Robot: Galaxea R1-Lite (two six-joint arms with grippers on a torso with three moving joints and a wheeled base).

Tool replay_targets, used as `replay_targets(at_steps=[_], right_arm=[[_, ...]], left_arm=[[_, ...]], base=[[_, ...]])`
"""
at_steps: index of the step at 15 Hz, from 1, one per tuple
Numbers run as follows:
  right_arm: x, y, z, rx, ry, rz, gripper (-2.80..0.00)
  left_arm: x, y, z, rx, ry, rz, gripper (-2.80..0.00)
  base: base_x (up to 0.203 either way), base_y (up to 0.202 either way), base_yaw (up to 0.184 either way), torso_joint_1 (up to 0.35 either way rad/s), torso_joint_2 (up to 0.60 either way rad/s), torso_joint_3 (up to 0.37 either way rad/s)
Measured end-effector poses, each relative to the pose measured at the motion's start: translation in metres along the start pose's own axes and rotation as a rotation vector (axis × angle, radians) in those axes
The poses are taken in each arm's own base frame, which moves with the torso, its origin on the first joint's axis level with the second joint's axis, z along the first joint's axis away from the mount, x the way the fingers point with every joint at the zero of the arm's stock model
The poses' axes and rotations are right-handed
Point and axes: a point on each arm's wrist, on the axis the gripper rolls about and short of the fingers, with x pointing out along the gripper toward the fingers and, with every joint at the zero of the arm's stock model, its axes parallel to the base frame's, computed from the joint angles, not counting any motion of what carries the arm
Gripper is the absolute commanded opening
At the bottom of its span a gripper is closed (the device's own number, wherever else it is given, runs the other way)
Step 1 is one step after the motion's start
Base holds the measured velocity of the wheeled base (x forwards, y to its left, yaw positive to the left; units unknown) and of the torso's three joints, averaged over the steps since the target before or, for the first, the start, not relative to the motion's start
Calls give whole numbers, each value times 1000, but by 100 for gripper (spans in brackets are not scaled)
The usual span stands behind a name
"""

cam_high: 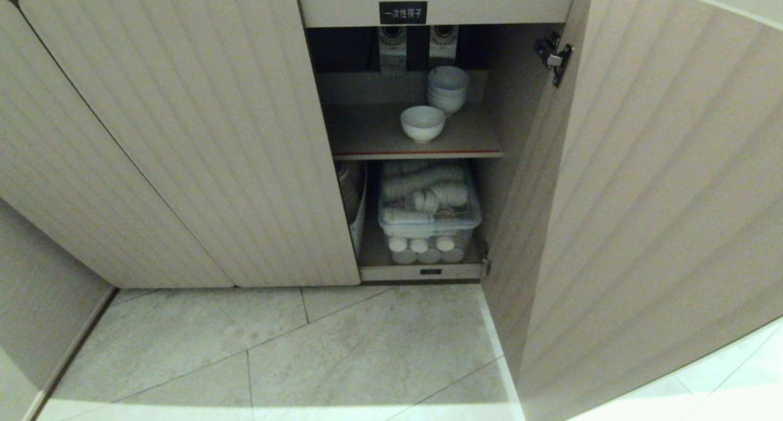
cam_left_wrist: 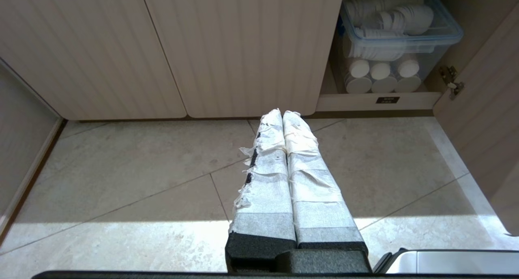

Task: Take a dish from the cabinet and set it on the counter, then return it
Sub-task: Close the cabinet door

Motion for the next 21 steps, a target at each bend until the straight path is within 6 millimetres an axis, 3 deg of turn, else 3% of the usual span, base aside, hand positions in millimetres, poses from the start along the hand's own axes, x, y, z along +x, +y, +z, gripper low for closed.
replay_targets(at_steps=[21], right_arm=[[25, 8, 10, 238, 4, 361, -280]], left_arm=[[0, 0, 0, 0, 0, 0, -280]], base=[[0, 0, 0, 0, 0, 0]])
